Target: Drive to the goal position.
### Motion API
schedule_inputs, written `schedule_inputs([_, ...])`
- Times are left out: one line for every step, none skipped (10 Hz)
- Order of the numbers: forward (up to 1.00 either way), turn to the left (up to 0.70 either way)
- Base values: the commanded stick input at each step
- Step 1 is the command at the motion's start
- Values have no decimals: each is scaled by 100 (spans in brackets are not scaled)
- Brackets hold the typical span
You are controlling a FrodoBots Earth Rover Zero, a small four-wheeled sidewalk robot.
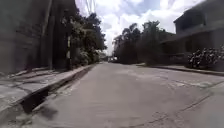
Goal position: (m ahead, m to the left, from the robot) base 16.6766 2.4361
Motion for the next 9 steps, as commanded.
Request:
schedule_inputs([100, 0])
schedule_inputs([100, 0])
schedule_inputs([100, 0])
schedule_inputs([100, 0])
schedule_inputs([100, 0])
schedule_inputs([100, 0])
schedule_inputs([100, 0])
schedule_inputs([100, 0])
schedule_inputs([100, 0])
